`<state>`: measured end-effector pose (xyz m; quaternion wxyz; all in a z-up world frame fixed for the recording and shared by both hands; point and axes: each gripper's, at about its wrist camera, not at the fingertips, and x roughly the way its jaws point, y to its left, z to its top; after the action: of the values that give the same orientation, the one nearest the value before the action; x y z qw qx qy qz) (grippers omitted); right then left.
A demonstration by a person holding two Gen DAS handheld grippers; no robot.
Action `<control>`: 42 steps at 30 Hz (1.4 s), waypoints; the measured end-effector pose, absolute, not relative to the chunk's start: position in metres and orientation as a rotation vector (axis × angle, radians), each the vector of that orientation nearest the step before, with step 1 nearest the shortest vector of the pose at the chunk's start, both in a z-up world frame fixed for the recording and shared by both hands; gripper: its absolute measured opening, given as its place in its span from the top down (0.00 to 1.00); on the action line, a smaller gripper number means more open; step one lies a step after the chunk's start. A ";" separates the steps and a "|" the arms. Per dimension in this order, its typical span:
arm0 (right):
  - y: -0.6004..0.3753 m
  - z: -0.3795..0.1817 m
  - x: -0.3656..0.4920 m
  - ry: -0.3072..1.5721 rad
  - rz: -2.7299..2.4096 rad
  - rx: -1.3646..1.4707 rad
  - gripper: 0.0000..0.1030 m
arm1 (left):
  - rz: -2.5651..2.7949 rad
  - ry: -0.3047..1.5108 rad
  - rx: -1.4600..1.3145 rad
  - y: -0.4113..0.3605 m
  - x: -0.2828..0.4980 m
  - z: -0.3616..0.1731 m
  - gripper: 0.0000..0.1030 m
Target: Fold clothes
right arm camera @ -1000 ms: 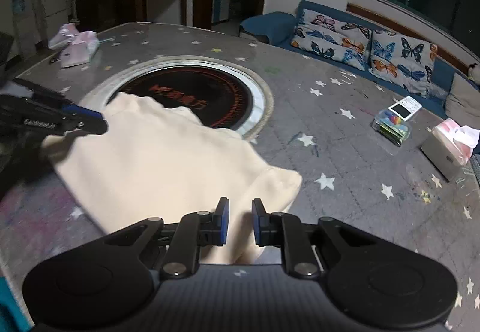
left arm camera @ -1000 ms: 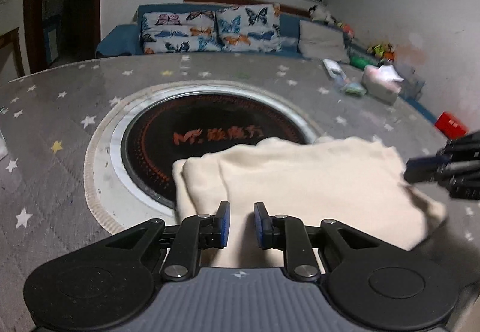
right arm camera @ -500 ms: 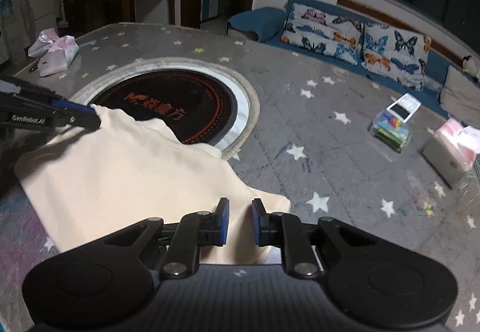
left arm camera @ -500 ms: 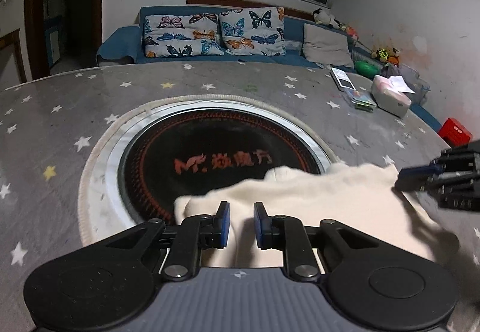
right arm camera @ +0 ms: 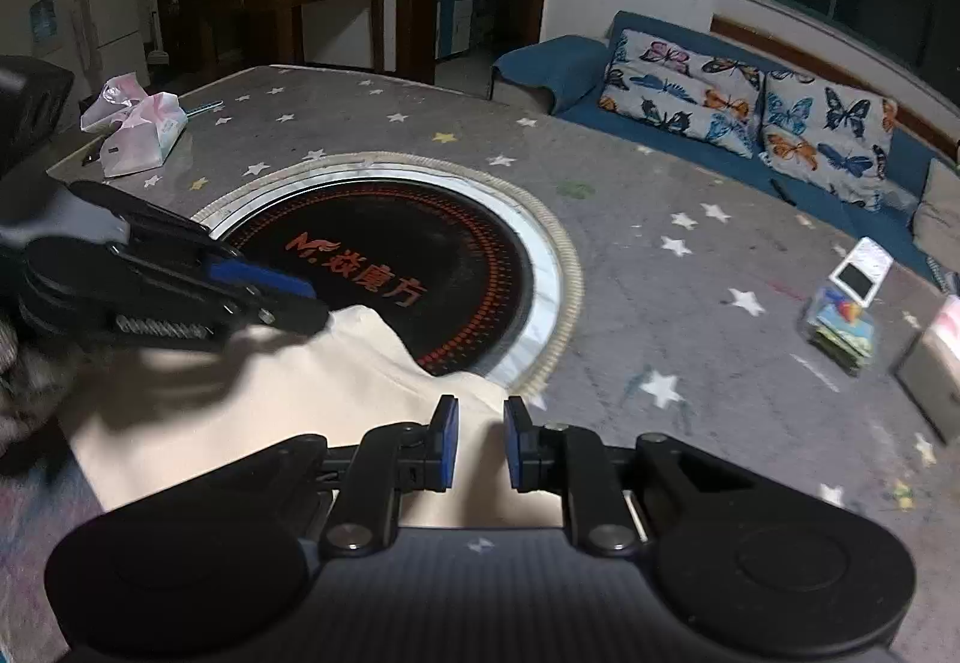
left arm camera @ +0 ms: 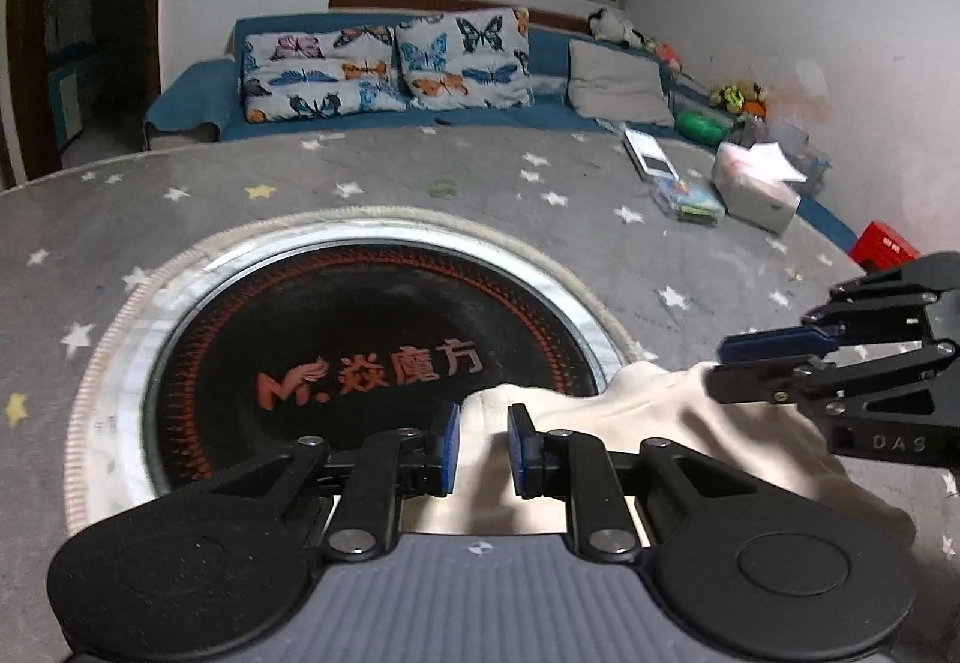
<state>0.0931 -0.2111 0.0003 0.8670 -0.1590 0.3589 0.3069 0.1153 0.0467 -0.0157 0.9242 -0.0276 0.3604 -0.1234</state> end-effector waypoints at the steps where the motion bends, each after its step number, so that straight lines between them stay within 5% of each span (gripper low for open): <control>1: -0.208 -0.003 0.097 0.758 0.641 -0.335 0.86 | -0.251 0.742 -0.055 0.046 0.118 -0.018 0.81; 18: -0.198 0.000 0.076 0.751 0.669 -0.350 0.85 | -0.187 0.731 -0.085 0.053 0.104 -0.009 0.78; 21: -0.193 0.002 0.064 0.745 0.692 -0.358 0.85 | -0.159 0.726 -0.076 0.056 0.096 -0.005 0.60; 42: -0.152 0.008 -0.012 0.705 0.840 -0.467 0.70 | -0.031 0.737 -0.131 0.088 0.052 -0.003 0.46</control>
<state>-0.0119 -0.1524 0.0078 0.8278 -0.2197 0.3320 0.3954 0.0521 0.0880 -0.0027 0.9306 -0.0640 0.3601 -0.0152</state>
